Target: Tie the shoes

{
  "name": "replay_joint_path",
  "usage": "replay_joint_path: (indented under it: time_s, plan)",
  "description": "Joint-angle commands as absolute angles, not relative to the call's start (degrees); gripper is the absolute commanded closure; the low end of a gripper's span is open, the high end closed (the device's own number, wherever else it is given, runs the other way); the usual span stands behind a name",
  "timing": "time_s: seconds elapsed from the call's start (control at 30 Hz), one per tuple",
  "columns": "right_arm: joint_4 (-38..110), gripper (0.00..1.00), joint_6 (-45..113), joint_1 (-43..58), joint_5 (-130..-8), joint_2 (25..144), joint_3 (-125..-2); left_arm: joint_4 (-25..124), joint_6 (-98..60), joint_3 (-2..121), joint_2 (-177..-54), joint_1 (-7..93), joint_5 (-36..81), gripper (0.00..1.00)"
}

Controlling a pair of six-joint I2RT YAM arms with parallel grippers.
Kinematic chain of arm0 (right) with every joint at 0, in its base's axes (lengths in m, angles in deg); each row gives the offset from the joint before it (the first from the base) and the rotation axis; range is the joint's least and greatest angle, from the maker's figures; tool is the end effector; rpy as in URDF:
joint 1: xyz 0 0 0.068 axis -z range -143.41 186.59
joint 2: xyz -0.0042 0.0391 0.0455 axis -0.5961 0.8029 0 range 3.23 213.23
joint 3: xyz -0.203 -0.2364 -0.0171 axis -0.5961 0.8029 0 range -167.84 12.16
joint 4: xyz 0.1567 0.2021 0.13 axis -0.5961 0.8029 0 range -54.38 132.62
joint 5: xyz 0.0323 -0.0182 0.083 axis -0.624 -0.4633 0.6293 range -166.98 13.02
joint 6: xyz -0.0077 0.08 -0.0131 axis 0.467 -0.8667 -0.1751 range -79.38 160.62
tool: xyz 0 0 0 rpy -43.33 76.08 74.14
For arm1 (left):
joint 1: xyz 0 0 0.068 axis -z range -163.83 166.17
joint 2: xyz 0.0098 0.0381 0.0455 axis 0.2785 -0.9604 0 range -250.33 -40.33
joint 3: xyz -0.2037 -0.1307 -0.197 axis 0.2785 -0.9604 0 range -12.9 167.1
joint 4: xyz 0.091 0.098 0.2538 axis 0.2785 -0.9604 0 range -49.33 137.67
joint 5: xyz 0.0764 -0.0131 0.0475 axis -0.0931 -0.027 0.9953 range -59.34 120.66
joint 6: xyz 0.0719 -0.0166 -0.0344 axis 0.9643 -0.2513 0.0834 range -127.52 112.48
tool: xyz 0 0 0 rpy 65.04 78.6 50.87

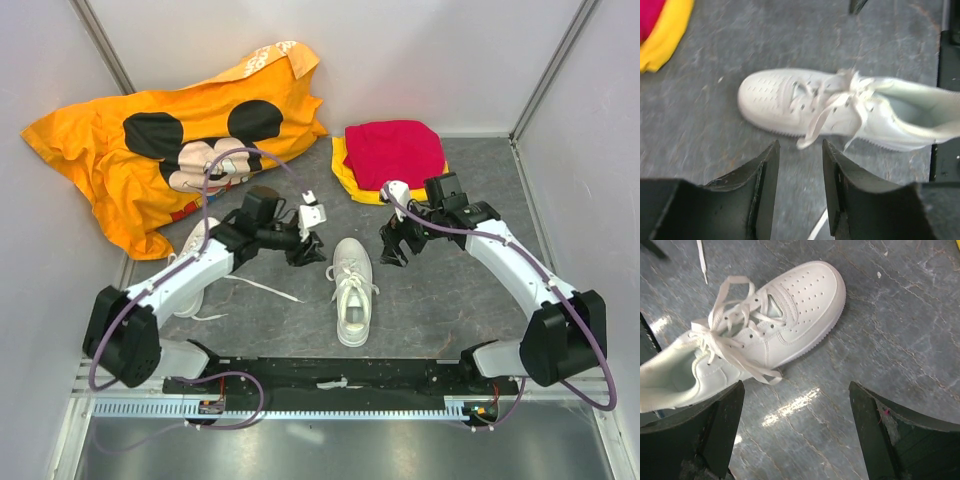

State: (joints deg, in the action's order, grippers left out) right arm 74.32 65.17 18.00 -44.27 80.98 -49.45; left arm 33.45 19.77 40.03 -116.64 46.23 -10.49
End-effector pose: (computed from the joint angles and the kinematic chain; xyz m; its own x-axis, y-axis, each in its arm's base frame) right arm 0.2818 0.1351 0.2839 -0.4709 -0.5273 -0.7073 -0.8343 0.5268 0.1628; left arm 0.2557 -0.2016 0.2788 -0.0895 0.4506 -0.8882 0.9783 0.2071 0.0065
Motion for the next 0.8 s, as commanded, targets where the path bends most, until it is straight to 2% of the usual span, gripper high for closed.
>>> replay_joint_path:
  time_s: [0.0,0.3,0.47,0.67,0.77]
  plan:
    - [69.99,0.07,59.25,18.05,-39.80,81.36,-49.37,39.49,14.55,42.91,-122.15,51.14,-12.85,0.55]
    - [69.46,0.05,57.58,18.05,-43.75,78.46,-45.50,39.67,12.96,39.31,-128.13,55.11,-6.79,0.60]
    - [69.98,0.05,56.18,18.14,-44.46,76.71,-43.22,37.21,13.57,36.07,-125.59,55.02,-4.50,0.63]
    - [71.12,0.04,54.85,19.10,-45.25,73.64,-41.63,32.65,15.51,32.54,-117.60,54.32,-4.32,0.57]
    - [72.35,0.03,54.42,20.59,-46.04,71.97,-41.63,29.04,14.90,31.66,-112.95,51.96,-4.32,0.50]
